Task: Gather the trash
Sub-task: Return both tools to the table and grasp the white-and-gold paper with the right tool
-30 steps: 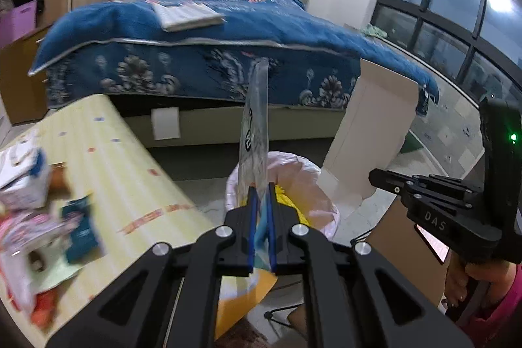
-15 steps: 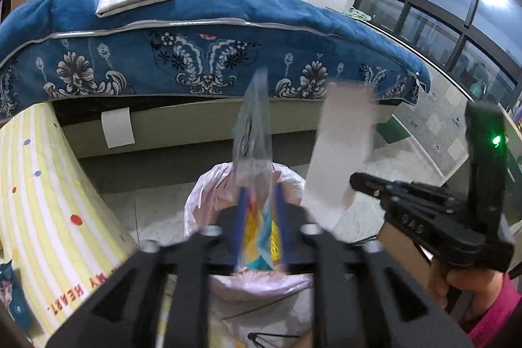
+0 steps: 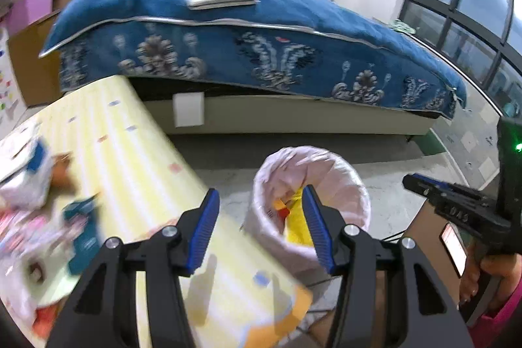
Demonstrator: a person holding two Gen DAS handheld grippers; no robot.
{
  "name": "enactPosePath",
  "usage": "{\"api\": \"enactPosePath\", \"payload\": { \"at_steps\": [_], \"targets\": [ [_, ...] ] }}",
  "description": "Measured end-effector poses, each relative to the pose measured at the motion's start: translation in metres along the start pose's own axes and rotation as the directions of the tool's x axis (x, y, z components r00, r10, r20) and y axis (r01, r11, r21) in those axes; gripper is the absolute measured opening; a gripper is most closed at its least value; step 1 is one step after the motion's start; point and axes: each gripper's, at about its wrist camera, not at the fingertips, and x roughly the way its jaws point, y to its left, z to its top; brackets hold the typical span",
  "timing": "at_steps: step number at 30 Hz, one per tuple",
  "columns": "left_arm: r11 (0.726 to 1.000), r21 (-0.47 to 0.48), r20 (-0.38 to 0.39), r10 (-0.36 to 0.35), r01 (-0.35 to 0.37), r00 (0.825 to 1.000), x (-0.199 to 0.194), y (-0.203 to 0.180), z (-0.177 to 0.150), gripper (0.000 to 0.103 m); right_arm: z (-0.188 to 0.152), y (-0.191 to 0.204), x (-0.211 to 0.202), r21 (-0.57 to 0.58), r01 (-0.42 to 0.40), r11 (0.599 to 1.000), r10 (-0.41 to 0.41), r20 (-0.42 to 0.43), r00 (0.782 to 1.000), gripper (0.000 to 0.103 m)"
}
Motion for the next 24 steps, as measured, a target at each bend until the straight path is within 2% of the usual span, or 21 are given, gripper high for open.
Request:
{"api": "enactPosePath", "payload": {
  "at_steps": [3,6,9,11,13,17,20,23,24],
  "targets": [
    [0.999,-0.028,0.013,0.046,-0.045,0.999,-0.028,0.015,-0.012,0.052,0.0,0.029,-0.014,-0.051,-0.05,0.997,0.051,0.017,0.999,0.02],
    [0.995,-0.068,0.043,0.081,-0.078,0.996,-0.058,0.033,-0.025,0.059,0.0,0.062,-0.026,-0.109,-0.102,0.989,0.106,0.031,0.994,0.02],
    [0.986,-0.105,0.065,0.134,-0.127,0.989,-0.085,0.052,-0.041,0.06,-0.001,0.095,-0.032,-0.168,-0.151,0.974,0.157,0.024,0.987,0.02],
    [0.978,-0.127,0.067,0.174,-0.165,0.982,-0.1,0.066,-0.05,0.06,-0.002,0.12,-0.031,-0.215,-0.187,0.958,0.193,0.006,0.981,0.027],
    [0.964,-0.173,0.054,0.216,-0.204,0.975,-0.115,0.087,-0.058,0.061,-0.003,0.142,-0.03,-0.257,-0.218,0.941,0.222,-0.012,0.975,0.028],
    [0.922,-0.259,0.055,0.31,-0.287,0.949,-0.145,0.126,-0.065,0.062,0.003,0.185,-0.026,-0.322,-0.277,0.906,0.28,-0.035,0.959,0.034],
    [0.879,-0.314,0.078,0.402,-0.36,0.912,-0.171,0.158,-0.067,0.066,0.01,0.212,-0.024,-0.366,-0.303,0.88,0.308,-0.045,0.95,0.04],
    [0.832,-0.357,0.066,0.476,-0.425,0.877,-0.186,0.188,-0.067,0.067,0.022,0.249,-0.015,-0.425,-0.323,0.846,0.33,-0.059,0.942,0.044],
    [0.822,-0.366,0.061,0.488,-0.436,0.871,-0.187,0.196,-0.065,0.067,0.024,0.258,-0.013,-0.437,-0.326,0.838,0.333,-0.064,0.941,0.044]
  ]
}}
